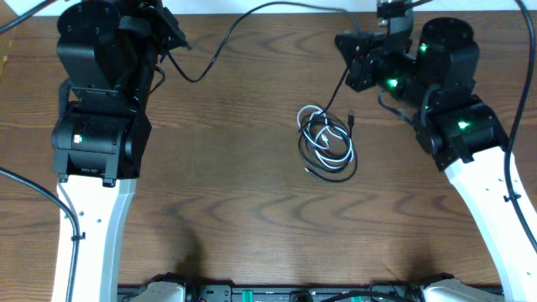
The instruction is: Untangle cables
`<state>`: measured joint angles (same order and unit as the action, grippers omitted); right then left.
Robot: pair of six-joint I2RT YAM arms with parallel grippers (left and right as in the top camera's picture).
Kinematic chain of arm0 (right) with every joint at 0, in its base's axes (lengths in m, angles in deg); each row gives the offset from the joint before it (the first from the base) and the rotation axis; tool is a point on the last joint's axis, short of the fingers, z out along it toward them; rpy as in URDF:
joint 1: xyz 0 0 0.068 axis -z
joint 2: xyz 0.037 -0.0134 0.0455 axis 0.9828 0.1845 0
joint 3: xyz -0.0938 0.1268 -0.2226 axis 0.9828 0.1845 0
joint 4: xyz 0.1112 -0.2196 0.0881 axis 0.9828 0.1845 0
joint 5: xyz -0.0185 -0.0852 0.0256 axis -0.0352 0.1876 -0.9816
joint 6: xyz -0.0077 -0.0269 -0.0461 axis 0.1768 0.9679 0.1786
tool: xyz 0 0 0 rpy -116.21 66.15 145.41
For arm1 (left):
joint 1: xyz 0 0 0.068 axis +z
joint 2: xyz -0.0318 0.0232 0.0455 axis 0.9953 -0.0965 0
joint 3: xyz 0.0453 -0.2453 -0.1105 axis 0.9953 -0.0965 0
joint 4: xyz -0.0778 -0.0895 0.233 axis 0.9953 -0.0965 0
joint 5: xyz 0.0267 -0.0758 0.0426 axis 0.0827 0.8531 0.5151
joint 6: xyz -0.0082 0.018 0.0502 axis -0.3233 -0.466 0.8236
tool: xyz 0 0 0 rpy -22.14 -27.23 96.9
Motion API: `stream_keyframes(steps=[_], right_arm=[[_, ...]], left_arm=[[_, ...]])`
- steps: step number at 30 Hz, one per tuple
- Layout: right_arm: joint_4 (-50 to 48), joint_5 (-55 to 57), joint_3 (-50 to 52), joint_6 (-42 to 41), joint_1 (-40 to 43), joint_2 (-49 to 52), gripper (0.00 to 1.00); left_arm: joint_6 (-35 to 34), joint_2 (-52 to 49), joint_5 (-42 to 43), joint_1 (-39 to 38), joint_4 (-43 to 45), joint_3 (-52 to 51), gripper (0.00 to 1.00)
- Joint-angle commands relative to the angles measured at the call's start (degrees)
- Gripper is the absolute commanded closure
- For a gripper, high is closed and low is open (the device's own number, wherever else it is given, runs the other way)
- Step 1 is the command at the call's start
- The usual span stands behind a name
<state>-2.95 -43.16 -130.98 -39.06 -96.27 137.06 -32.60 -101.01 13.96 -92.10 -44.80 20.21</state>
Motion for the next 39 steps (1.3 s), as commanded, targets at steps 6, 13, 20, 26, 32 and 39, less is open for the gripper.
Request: stream_keyframes(steps=[6,13,20,26,32,39], right_arm=[[-0.3,5.3,-18.0,-1.5,3.1,3.2,0.99],[9.2,5.2,-40.9,3.1,3.1,14.1,0.99],[15.5,5.7,-59.2,5.4,5.2,18.6,0.99],[30.8,5.7,-59.5,8.1,6.4,20.2,0.99],[44.0,4.4,-59.5,8.7,6.4,26.3,0.99],[54.6,3.3,-59.5,9.6,6.3,34.5,0.99]], left_arm=[[0.5,0.0,-1.0,0.2,-1.0,0.5,0.92],[0.5,-0.2,-1.0,0.2,-1.4,0.5,0.93],[0.5,-0.9,-0.9,0.2,-2.6,0.5,0.93],[-0.6,-2.8,0.0,0.2,-7.6,0.5,0.93],[-0.6,-5.9,4.3,0.2,-10.6,0.5,0.93],[-0.6,-8.8,5.8,0.2,-15.4,0.5,0.93]])
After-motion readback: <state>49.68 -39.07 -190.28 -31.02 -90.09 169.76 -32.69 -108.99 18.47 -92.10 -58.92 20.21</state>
